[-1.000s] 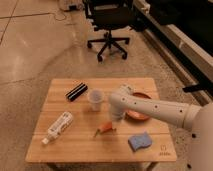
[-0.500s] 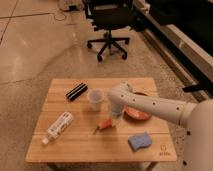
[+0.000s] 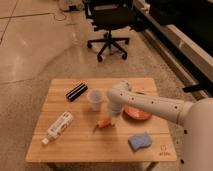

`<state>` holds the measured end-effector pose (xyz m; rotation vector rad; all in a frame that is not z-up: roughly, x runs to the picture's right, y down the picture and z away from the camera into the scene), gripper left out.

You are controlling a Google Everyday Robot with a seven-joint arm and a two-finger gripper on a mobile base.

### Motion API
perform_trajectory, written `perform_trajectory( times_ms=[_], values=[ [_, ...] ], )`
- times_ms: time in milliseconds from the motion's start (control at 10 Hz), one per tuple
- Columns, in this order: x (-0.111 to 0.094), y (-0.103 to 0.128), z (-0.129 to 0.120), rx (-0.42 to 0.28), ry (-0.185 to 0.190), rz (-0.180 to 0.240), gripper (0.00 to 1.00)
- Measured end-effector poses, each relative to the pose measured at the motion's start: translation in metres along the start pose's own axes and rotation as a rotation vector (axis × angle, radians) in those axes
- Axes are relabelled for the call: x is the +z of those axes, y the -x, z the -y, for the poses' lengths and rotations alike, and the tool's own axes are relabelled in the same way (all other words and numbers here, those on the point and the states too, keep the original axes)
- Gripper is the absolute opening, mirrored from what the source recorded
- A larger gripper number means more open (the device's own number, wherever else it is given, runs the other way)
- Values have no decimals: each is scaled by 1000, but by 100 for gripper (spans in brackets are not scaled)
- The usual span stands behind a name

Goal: Drag the pepper across the table

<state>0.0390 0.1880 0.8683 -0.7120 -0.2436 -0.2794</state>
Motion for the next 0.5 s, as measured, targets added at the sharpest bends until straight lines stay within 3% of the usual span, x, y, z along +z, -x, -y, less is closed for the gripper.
perform_trajectory(
  times_ms=[500],
  values=[
    [0,6,14,0,-3,0,12]
  ],
)
